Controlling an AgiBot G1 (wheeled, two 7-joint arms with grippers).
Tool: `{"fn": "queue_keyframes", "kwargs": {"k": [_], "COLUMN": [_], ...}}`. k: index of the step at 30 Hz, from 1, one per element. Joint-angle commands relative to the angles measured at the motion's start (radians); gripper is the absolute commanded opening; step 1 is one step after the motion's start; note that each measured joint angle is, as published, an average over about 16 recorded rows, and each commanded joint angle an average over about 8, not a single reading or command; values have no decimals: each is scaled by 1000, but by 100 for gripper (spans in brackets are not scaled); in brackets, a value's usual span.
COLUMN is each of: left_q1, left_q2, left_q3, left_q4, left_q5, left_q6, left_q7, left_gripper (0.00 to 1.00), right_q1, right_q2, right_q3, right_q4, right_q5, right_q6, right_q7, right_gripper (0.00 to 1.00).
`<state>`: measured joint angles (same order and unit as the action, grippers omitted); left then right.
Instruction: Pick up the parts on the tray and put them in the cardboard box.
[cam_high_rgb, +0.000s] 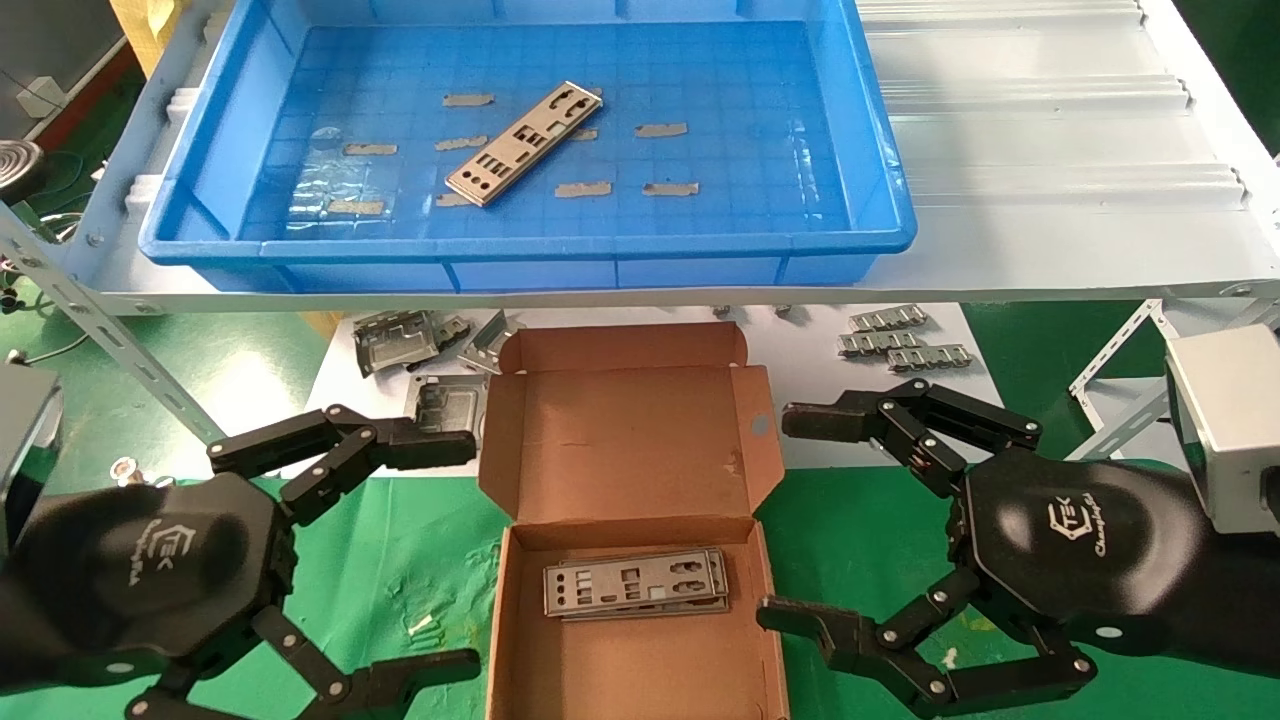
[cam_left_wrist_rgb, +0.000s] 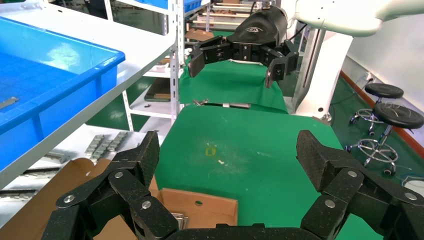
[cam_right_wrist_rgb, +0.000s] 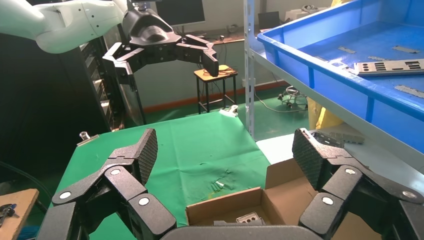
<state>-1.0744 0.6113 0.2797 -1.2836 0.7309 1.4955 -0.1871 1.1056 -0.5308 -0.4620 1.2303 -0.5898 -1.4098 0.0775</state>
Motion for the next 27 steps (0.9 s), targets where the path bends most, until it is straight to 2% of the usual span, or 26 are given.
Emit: {"fn": "queue_keyframes", "kwargs": {"k": [1,27], "left_q1": [0,0], "left_q2": [0,1], "left_q3": [0,0], "left_q4": [0,1], "left_q5": [0,0], "left_q6": [0,0], "left_q7": [0,0], "left_gripper": [100,100], "right_q1": [0,0], "right_q2": [0,0], "right_q3": [0,0], "right_q4": [0,0], "right_q5": [0,0], "right_q6": [0,0], "right_q7": [0,0], "right_gripper": [100,100]}}
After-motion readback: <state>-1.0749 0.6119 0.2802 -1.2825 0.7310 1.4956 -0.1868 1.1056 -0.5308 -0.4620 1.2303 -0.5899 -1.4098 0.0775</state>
